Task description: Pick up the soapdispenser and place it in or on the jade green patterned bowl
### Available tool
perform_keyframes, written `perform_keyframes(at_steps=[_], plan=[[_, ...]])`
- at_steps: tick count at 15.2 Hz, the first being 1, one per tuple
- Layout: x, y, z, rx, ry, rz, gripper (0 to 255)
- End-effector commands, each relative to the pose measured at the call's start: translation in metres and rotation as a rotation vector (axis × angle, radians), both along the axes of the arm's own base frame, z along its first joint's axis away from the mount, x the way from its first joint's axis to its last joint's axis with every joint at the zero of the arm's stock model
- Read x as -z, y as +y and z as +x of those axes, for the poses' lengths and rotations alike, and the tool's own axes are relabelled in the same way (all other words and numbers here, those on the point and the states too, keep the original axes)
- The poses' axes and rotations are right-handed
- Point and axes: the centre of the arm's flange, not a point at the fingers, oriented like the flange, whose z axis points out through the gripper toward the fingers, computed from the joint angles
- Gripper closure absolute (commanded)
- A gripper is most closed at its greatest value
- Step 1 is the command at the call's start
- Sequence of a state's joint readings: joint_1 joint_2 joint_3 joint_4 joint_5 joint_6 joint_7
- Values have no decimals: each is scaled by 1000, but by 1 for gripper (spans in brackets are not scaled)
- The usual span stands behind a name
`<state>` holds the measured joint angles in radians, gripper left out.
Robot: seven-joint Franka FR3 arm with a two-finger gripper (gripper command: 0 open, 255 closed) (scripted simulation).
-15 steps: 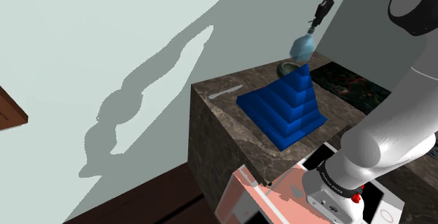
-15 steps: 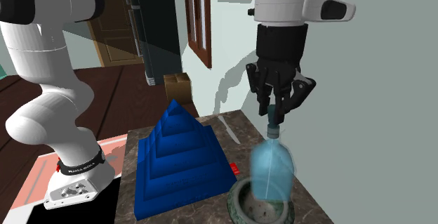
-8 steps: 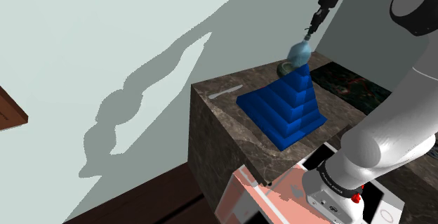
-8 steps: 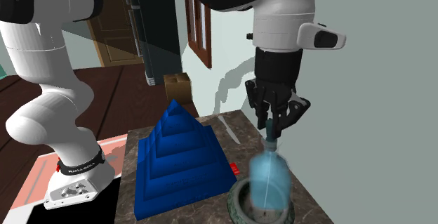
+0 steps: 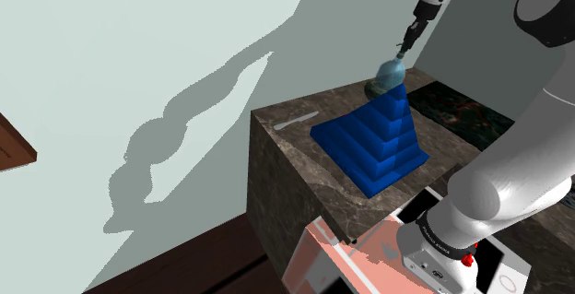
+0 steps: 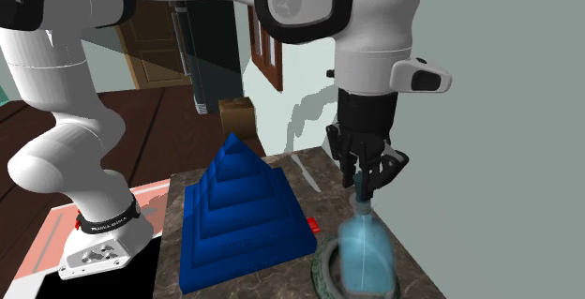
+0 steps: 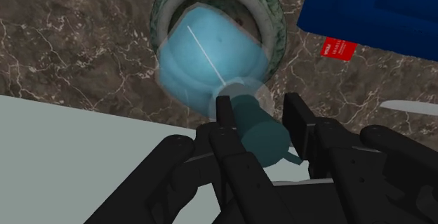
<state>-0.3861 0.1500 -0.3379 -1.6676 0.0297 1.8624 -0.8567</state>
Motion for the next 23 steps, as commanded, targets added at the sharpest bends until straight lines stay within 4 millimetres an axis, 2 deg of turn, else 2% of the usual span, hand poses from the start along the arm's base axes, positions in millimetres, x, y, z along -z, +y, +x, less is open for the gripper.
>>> perform_keyframes(at_steps=[1, 6, 7, 12, 16, 23], plan=[[9, 0, 1, 0, 11, 8, 255], [9, 0, 1, 0, 11, 8, 255], [11, 1, 1, 0, 11, 8, 0], [9, 0, 1, 0, 11, 8, 0], [-41, 2, 0, 0, 11, 8, 0], [-41, 2, 0, 0, 11, 8, 0]])
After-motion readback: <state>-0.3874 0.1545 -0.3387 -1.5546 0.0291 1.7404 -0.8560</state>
